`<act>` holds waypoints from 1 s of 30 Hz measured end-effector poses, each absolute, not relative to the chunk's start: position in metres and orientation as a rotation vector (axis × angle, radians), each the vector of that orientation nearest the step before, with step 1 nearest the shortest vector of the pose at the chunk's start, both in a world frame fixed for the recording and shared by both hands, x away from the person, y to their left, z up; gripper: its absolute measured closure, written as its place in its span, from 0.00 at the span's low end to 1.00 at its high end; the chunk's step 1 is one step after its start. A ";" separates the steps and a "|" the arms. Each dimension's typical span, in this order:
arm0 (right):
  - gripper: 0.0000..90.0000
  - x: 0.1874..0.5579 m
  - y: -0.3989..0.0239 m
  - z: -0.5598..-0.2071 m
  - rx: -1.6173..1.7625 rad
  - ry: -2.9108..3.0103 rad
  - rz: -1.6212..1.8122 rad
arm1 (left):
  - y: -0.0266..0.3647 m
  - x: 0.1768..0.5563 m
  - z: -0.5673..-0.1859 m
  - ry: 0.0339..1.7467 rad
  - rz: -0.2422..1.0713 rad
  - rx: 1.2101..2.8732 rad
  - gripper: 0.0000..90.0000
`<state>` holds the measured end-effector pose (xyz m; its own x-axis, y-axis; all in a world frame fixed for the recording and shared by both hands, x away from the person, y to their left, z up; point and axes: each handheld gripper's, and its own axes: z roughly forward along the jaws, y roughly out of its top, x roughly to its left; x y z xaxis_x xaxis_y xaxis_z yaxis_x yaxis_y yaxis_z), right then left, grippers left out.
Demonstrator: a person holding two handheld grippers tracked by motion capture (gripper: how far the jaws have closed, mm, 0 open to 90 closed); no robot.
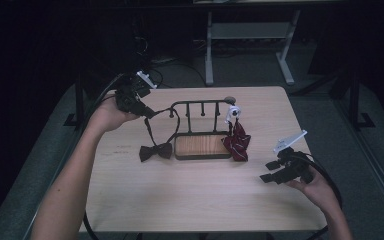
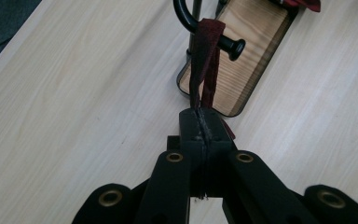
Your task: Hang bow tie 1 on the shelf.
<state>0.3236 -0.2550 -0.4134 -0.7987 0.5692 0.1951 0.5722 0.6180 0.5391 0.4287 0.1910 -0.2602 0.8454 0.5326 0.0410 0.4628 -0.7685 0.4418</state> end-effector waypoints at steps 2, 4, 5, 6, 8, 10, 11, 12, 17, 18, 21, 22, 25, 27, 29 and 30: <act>0.46 0.323 -0.255 -0.413 -0.999 -2.819 -0.943 | 0.191 0.429 -0.261 0.743 0.227 2.593 0.99; 0.46 0.323 -0.256 -0.413 -1.001 -2.817 -0.944 | 0.192 0.430 -0.261 0.746 0.234 2.598 0.96; 0.46 0.323 -0.256 -0.413 -1.001 -2.817 -0.944 | 0.192 0.430 -0.261 0.746 0.234 2.598 0.93; 0.46 0.324 -0.257 -0.413 -0.995 -2.826 -0.945 | 0.192 0.429 -0.262 0.758 0.237 2.597 0.90; 0.46 0.323 -0.258 -0.413 -1.005 -2.817 -0.948 | 0.193 0.428 -0.265 0.759 0.234 2.599 0.86; 0.46 0.323 -0.258 -0.413 -1.005 -2.819 -0.950 | 0.193 0.427 -0.267 0.762 0.231 2.594 0.83; 0.46 0.323 -0.260 -0.413 -1.009 -2.824 -0.945 | 0.193 0.427 -0.269 0.769 0.219 2.597 0.82; 0.46 0.324 -0.260 -0.413 -1.020 -2.818 -0.948 | 0.194 0.426 -0.271 0.768 0.220 2.604 0.82; 0.45 0.324 -0.260 -0.413 -1.022 -2.815 -0.947 | 0.199 0.422 -0.281 0.769 0.197 2.599 0.80; 0.45 0.324 -0.260 -0.413 -1.020 -2.810 -0.949 | 0.203 0.422 -0.283 0.776 0.189 2.585 0.80; 0.45 0.325 -0.260 -0.414 -1.023 -2.813 -0.945 | 0.207 0.420 -0.286 0.778 0.188 2.574 0.79; 0.45 0.325 -0.262 -0.414 -1.033 -2.812 -0.950 | 0.208 0.420 -0.287 0.777 0.185 2.574 0.79; 0.44 0.324 -0.263 -0.413 -1.039 -2.810 -0.948 | 0.212 0.417 -0.290 0.774 0.180 2.572 0.77; 0.44 0.323 -0.264 -0.413 -1.053 -2.806 -0.949 | 0.214 0.415 -0.293 0.773 0.176 2.565 0.77; 0.44 0.323 -0.265 -0.412 -1.058 -2.803 -0.950 | 0.216 0.412 -0.296 0.770 0.173 2.562 0.76; 0.43 0.323 -0.264 -0.412 -1.061 -2.804 -0.950 | 0.218 0.410 -0.298 0.771 0.175 2.559 0.75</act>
<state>0.3230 -0.2644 -0.4121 -0.7724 0.6026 0.2008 0.6006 0.5900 0.5397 0.4102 0.2180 -0.2981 0.8349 0.5503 -0.0102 0.4918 -0.7376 0.4626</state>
